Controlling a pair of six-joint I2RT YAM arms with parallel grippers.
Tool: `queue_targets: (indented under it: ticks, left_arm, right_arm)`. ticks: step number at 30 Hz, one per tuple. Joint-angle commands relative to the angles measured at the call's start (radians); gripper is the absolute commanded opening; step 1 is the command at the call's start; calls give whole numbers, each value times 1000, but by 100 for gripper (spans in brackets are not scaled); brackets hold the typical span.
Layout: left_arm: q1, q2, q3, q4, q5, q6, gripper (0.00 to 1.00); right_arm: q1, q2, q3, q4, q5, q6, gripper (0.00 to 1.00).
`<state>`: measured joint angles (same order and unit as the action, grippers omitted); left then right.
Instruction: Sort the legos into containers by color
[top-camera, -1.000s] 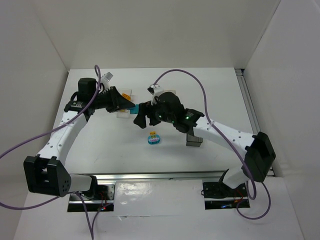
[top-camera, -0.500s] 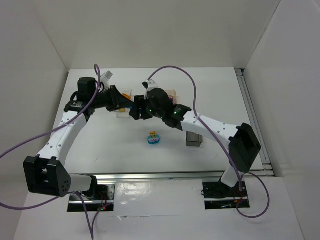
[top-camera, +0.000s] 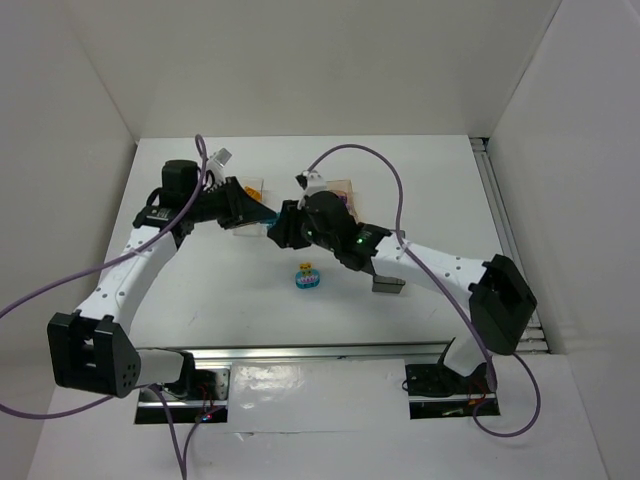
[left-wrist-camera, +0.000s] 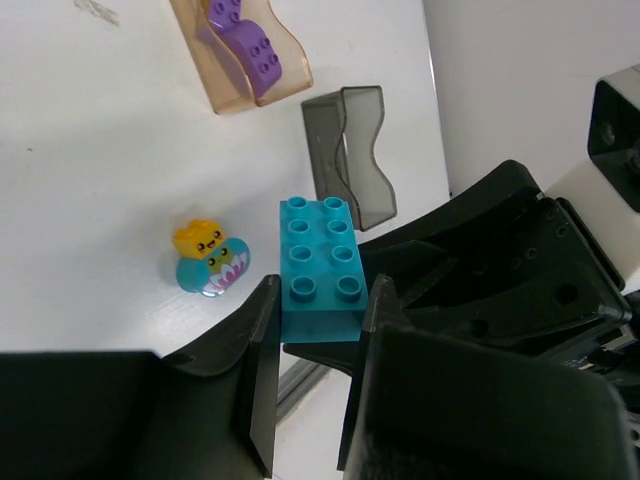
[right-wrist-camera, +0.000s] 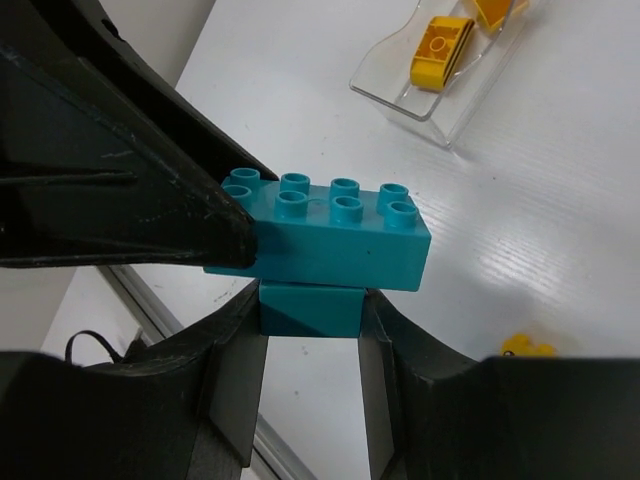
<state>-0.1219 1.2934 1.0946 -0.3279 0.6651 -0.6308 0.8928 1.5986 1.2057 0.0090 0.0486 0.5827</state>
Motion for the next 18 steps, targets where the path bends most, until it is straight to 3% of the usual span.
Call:
queue_targets:
  ticks: [1, 6, 12, 14, 18]
  left_arm:
    - [11, -28, 5, 27, -64, -32, 0]
    - [11, -28, -16, 59, -82, -67, 0]
    - [-21, -17, -29, 78, -91, -76, 0]
    - [-82, 6, -29, 78, -111, -67, 0]
    - [-246, 64, -7, 90, -157, -76, 0]
  right_arm:
    - [-2, -113, -64, 13, 56, -3, 12]
    - [9, -186, -121, -134, 106, -3, 12]
    - [-6, -351, -209, -401, 377, 54, 12]
    - [-52, -365, -218, -489, 476, 68, 12]
    - [-162, -408, -264, -555, 452, 57, 15]
